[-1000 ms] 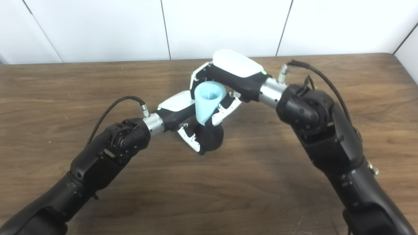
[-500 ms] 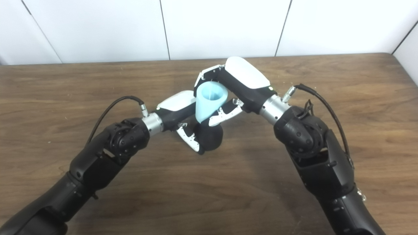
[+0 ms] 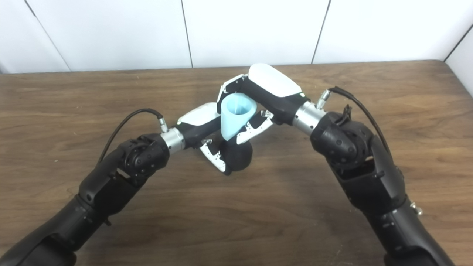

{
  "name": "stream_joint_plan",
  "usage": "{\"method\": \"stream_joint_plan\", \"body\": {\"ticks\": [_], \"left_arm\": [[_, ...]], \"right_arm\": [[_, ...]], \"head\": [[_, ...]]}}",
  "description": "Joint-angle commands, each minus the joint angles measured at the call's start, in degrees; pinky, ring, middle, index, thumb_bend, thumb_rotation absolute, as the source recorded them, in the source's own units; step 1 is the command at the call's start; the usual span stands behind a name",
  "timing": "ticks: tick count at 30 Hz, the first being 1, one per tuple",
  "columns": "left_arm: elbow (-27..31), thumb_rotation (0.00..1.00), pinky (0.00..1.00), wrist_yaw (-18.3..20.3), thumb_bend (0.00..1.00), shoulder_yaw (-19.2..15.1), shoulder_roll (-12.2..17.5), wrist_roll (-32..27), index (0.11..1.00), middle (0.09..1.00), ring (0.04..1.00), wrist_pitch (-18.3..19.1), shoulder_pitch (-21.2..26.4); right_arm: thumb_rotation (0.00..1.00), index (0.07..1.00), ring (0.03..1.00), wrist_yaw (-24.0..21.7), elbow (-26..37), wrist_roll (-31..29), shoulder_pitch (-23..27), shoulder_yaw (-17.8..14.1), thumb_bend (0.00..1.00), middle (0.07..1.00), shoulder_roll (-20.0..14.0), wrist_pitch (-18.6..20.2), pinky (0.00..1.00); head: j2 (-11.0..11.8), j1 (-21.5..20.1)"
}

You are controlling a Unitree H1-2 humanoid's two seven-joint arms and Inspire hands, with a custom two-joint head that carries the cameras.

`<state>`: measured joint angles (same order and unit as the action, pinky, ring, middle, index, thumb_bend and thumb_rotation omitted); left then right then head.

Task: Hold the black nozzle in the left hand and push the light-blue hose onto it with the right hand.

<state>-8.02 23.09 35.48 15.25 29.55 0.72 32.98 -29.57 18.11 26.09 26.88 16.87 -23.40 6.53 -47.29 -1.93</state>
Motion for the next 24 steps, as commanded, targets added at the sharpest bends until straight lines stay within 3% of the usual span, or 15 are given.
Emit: {"method": "stream_joint_plan", "body": {"ticks": [1,8,10,12,13,15,18,20,24], "left_arm": [[-2.8,0.00,1.00,5.3,0.52,2.6,0.6,1.2,0.467,0.521,0.627,1.4,-2.6],[-2.9,0.00,1.00,5.4,0.52,2.4,0.9,0.9,0.473,0.510,0.612,1.1,-2.7],[-3.2,0.00,1.00,5.4,0.52,2.3,0.9,0.7,0.474,0.508,0.609,0.9,-2.6],[-3.4,0.00,1.00,5.4,0.52,2.3,0.9,0.7,0.474,0.508,0.609,0.8,-2.6],[-3.5,0.00,1.00,5.3,0.52,2.3,0.9,0.7,0.474,0.508,0.610,0.7,-2.5],[-3.5,0.00,1.00,5.4,0.52,2.3,0.9,0.7,0.474,0.508,0.611,0.7,-2.5],[-3.5,0.00,1.00,5.4,0.52,2.3,0.9,0.7,0.474,0.508,0.610,0.8,-2.5],[-3.2,0.00,1.00,5.5,0.52,2.3,0.9,0.7,0.473,0.509,0.610,1.0,-2.5],[-3.1,0.00,1.00,5.5,0.52,2.4,0.9,0.7,0.470,0.515,0.617,0.9,-2.7]], "right_arm": [[0.00,0.470,0.455,-3.5,0.2,0.8,0.0,1.5,0.50,0.531,-1.8,1.8,0.36],[0.00,0.481,0.457,-3.4,1.3,0.6,1.1,1.6,0.50,0.529,-2.9,2.8,0.35],[0.00,0.611,0.470,-2.2,1.7,0.7,1.2,1.2,0.49,0.564,-3.0,1.5,0.34],[0.00,0.724,0.524,-1.3,1.9,1.1,1.2,0.8,0.48,0.719,-3.0,0.5,0.38],[0.02,0.767,0.604,-1.0,2.0,1.2,1.2,0.6,0.66,0.800,-3.0,0.1,0.42],[0.06,0.798,0.719,-0.1,3.0,1.7,1.5,0.0,0.83,0.874,-2.8,-0.5,0.47],[0.11,0.819,0.793,1.9,4.4,3.3,1.9,-1.2,0.88,0.907,-2.4,-2.2,0.54],[0.18,0.885,0.877,3.4,4.8,4.4,2.0,-1.8,0.89,0.961,-2.1,-3.7,0.65],[0.21,0.931,0.912,5.2,4.7,5.3,1.8,-3.0,0.89,0.978,-1.6,-6.2,0.71]], "head": [[-0.1,0.0],[0.1,-0.2],[0.3,-0.3],[0.3,-0.4],[0.3,-0.4],[0.3,-0.4],[0.4,-0.4],[0.3,-0.4],[0.2,-0.5]]}}
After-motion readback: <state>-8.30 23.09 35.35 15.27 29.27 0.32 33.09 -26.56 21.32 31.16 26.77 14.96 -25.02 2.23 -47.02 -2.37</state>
